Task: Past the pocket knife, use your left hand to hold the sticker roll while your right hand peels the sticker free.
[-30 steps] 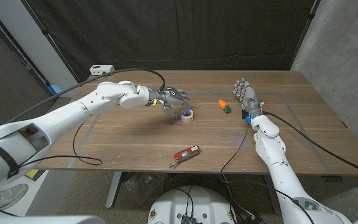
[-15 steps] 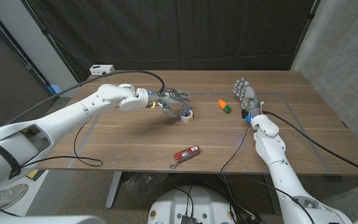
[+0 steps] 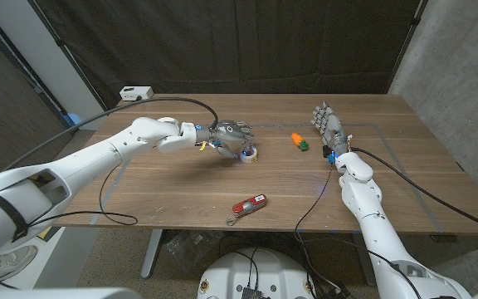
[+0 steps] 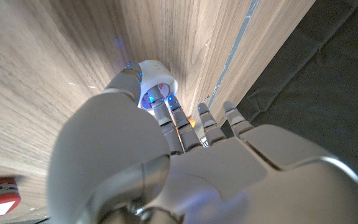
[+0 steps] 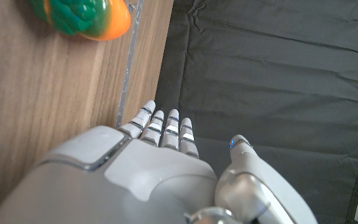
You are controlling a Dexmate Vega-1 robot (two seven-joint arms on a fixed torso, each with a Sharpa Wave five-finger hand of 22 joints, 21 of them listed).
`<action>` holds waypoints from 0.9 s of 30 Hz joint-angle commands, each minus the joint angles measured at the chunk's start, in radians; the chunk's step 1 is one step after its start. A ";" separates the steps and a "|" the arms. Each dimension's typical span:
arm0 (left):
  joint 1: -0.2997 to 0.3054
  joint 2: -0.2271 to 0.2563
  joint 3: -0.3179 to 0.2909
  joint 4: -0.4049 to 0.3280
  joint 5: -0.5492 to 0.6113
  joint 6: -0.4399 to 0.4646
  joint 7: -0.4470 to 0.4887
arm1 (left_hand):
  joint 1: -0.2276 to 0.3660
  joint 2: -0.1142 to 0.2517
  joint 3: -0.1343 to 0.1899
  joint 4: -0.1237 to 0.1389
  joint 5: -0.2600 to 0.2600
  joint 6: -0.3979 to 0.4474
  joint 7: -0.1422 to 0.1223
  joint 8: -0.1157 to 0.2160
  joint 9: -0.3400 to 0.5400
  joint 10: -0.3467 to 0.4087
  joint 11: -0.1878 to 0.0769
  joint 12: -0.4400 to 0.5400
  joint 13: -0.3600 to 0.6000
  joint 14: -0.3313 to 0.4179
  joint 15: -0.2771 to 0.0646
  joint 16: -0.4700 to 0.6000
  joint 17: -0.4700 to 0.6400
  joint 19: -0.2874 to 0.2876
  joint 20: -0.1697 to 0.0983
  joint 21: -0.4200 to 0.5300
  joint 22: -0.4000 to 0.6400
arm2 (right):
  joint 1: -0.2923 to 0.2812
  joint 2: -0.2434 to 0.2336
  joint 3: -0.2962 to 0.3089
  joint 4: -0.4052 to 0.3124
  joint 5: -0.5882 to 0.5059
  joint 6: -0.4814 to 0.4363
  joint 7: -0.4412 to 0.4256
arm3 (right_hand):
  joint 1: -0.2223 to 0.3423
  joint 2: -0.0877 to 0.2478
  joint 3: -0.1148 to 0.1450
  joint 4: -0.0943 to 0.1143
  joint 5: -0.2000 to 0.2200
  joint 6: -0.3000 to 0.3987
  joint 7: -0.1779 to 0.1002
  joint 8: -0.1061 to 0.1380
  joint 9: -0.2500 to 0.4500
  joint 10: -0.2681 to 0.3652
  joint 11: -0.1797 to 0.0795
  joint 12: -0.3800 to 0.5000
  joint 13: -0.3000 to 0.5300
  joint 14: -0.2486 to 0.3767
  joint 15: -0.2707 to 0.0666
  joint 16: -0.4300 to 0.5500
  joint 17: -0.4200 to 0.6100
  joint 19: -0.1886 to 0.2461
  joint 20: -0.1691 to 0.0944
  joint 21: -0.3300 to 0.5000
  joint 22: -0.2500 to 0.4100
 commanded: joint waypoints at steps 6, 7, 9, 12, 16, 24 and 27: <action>0.027 0.006 0.004 -0.001 0.090 0.037 0.086 | 0.014 0.018 -0.006 -0.003 -0.005 0.158 0.017 0.074 -0.021 0.006 -0.005 0.035 0.035 0.023 -0.102 0.003 0.028 0.006 -0.007 0.001 0.004 | -0.001 -0.005 -0.002 -0.011 -0.007 -0.011 -0.004 | 0.004 -0.004 0.005 -0.002 0.007 0.011 0.005 0.001 0.006 0.015 0.001 0.009 0.004 0.022 -0.001 0.004 0.001 0.017 0.001 -0.002 0.006; 0.029 0.006 0.003 -0.001 0.092 0.039 0.088 | 0.016 0.018 -0.006 -0.004 -0.005 0.158 0.019 0.074 -0.023 0.006 -0.005 0.037 0.036 0.024 -0.101 0.003 0.030 0.007 -0.007 0.001 0.004 | -0.001 -0.005 -0.002 -0.011 -0.008 -0.010 -0.005 | 0.004 -0.004 0.005 -0.002 0.007 0.011 0.005 0.001 0.006 0.015 0.001 0.010 0.004 0.023 -0.001 0.004 0.001 0.017 0.000 -0.002 0.006; 0.030 0.008 0.005 -0.006 0.104 0.044 0.079 | 0.020 0.013 -0.008 -0.008 -0.006 0.157 0.018 0.074 -0.028 0.008 -0.011 0.041 0.039 0.026 -0.107 0.003 0.033 0.007 -0.013 0.001 0.004 | -0.002 -0.006 -0.003 -0.013 -0.009 -0.012 -0.005 | 0.005 -0.004 0.006 -0.002 0.007 0.012 0.005 0.001 0.006 0.017 0.001 0.010 0.004 0.025 -0.001 0.004 0.001 0.019 0.001 -0.002 0.006; 0.033 0.007 0.008 -0.004 0.115 0.047 0.076 | 0.020 0.006 -0.013 -0.009 -0.008 0.127 0.020 0.063 -0.036 -0.002 -0.012 0.043 0.044 0.026 -0.107 0.001 0.037 0.007 -0.014 0.000 0.005 | -0.003 -0.007 -0.004 -0.016 -0.011 -0.014 -0.006 | 0.004 -0.005 0.006 -0.002 0.007 0.013 0.003 0.001 0.006 0.021 0.003 0.011 0.004 0.035 0.001 0.006 0.001 0.022 0.002 -0.002 0.006; 0.035 0.003 0.009 0.007 0.119 0.049 0.080 | 0.020 0.006 -0.015 -0.007 -0.008 0.146 0.023 0.069 -0.045 -0.005 -0.015 0.047 0.048 0.020 -0.104 -0.004 0.042 0.003 -0.012 -0.002 0.005 | -0.005 -0.008 -0.005 -0.022 -0.014 -0.018 -0.010 | 0.005 -0.005 0.007 -0.002 0.007 0.015 0.004 0.002 0.006 0.026 0.003 0.012 0.004 0.040 0.002 0.007 0.001 0.025 0.002 -0.002 0.006; 0.040 0.002 0.005 0.017 0.124 0.058 0.104 | 0.018 0.049 0.005 0.006 -0.013 0.326 0.087 0.071 -0.131 0.043 -0.024 0.089 0.053 0.062 -0.131 -0.008 0.049 0.019 -0.031 0.002 0.006 | -0.008 -0.008 -0.006 -0.032 -0.016 -0.020 -0.012 | 0.004 -0.005 0.007 -0.002 0.007 0.017 0.005 0.002 0.006 0.032 0.004 0.014 0.004 0.048 0.003 0.007 0.001 0.030 0.005 -0.003 0.006; 0.043 -0.001 -0.002 0.025 0.100 0.051 0.105 | 0.019 0.065 0.013 0.010 -0.012 0.329 0.088 0.060 -0.145 0.053 -0.027 0.095 0.053 0.069 -0.135 -0.009 0.049 0.024 -0.036 0.004 0.006 | -0.009 -0.008 -0.006 -0.033 -0.017 -0.020 -0.013 | 0.004 -0.006 0.007 -0.002 0.007 0.016 0.005 0.002 0.006 0.033 0.004 0.013 0.004 0.049 0.004 0.007 0.001 0.031 0.005 -0.003 0.006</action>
